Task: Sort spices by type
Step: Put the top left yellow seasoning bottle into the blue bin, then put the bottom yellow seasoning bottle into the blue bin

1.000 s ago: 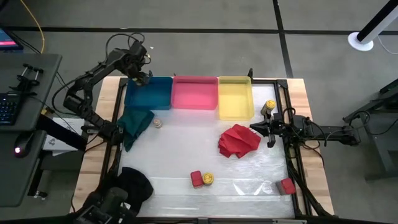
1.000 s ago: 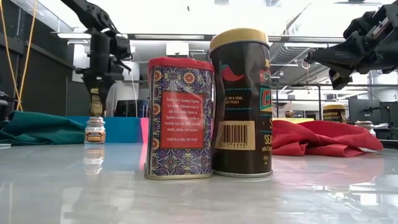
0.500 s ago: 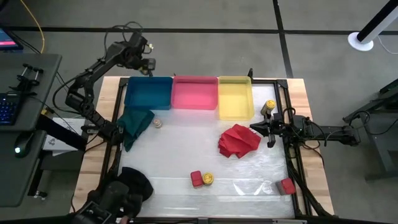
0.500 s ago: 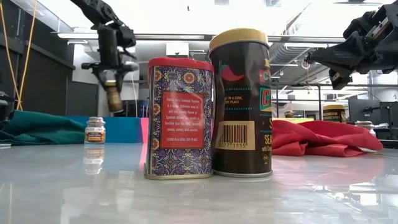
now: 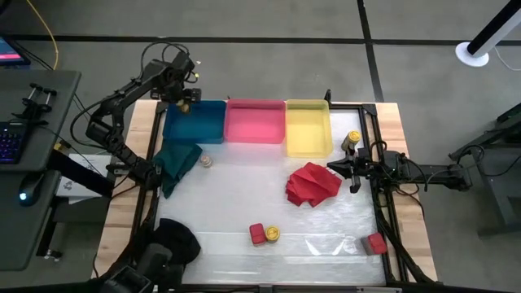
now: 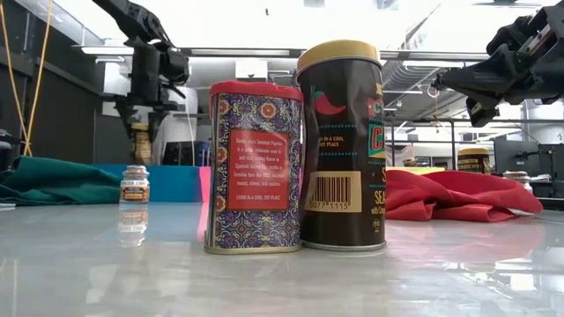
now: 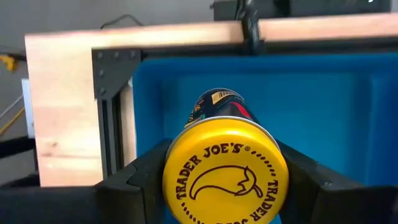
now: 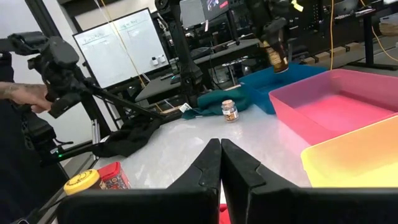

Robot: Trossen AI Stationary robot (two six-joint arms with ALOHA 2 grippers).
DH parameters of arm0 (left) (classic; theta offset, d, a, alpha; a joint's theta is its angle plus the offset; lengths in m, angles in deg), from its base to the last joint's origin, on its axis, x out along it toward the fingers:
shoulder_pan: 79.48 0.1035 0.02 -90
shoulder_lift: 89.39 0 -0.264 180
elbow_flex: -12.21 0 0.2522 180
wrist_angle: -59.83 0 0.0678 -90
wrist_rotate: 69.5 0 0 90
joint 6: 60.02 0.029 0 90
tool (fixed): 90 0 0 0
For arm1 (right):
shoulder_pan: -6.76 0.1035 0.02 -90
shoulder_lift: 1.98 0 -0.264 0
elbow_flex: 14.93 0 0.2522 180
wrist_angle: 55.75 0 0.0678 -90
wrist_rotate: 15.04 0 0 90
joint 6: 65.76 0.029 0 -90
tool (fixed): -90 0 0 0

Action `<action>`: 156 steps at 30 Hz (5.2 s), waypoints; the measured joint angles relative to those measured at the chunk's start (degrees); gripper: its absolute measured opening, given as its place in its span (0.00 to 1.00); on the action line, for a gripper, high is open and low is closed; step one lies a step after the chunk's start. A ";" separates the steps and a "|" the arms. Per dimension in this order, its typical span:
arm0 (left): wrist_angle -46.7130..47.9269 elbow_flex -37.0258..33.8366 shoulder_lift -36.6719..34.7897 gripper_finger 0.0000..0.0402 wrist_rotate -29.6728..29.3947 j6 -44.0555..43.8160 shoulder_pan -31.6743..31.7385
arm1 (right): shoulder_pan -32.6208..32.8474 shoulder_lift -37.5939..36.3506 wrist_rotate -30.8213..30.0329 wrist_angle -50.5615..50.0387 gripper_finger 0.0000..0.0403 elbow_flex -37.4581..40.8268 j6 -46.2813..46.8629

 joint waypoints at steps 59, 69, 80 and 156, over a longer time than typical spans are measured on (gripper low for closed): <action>2.68 6.07 8.95 0.59 -3.14 4.35 0.54 | 0.01 0.02 0.00 0.00 0.00 0.00 0.00; 0.87 20.41 8.95 0.59 0.70 5.55 -2.83 | 0.01 0.02 0.00 -0.01 0.00 0.00 0.00; -15.56 24.44 8.47 0.59 32.91 12.39 -23.85 | 0.00 0.02 0.00 -0.01 0.00 0.01 0.00; -68.74 -4.69 13.15 0.00 23.73 26.45 -79.25 | 42.44 69.46 -22.29 -56.69 0.00 -84.61 43.55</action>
